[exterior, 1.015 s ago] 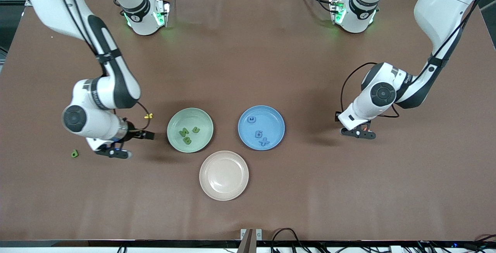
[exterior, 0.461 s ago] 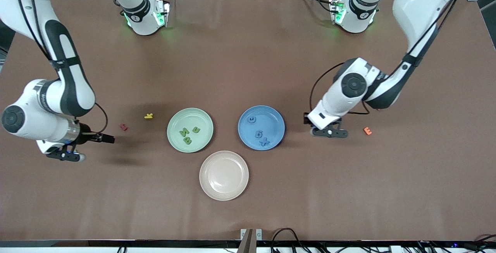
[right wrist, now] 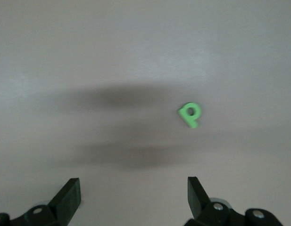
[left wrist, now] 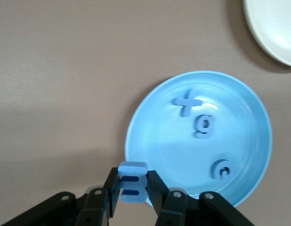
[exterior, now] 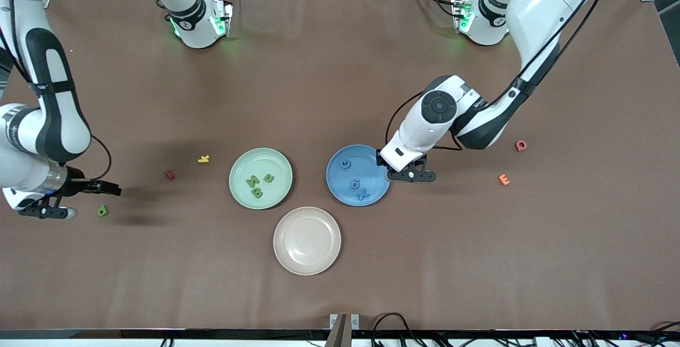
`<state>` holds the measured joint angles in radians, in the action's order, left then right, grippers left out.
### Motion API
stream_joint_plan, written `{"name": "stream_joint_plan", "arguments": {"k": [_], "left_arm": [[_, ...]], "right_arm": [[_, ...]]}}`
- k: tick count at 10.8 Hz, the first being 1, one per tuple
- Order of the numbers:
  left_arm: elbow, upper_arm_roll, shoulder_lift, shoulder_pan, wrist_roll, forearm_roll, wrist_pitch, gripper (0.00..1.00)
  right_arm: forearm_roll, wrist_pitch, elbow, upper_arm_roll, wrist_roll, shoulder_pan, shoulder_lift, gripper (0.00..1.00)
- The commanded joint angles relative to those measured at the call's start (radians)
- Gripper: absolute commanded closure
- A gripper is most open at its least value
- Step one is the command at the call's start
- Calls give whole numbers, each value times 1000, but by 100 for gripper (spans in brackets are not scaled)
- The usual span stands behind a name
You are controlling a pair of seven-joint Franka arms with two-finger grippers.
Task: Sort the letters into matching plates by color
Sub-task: 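Carry the blue m to the blue plate with the left gripper and release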
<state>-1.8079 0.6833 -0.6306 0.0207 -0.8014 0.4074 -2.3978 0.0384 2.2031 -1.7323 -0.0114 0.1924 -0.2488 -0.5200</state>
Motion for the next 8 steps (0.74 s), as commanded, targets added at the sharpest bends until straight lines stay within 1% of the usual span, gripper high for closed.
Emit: {"name": "stream_joint_plan", "arguments": {"k": [1,3,5,6,7,8], "left_arm": [[77,-4,-46,-79,-50,-18,8,100],[97,-5,-52,-125,-100,-16,8,100],[97,-8,-55,-151,-107,-16,8,100],[99,-8,-55,-151,-105,-16,8,73],[98,-10,-52,-151,-105,-1,12,1],[97,-11,-44,-150,-107,-2,22,0]], "right_arm": [[-25,-17,104,-5,67,-26,-89,0],[-25,-17,166,-16,71,-26,-138,0],[-26,-13,191,-16,96,-40,-175,0],[-26,-11,192,-16,119,-49,-184,0],[-26,-8,200,-16,128,-55,-198,0],[-26,-5,210,-16,128,-55,-212,0]]}}
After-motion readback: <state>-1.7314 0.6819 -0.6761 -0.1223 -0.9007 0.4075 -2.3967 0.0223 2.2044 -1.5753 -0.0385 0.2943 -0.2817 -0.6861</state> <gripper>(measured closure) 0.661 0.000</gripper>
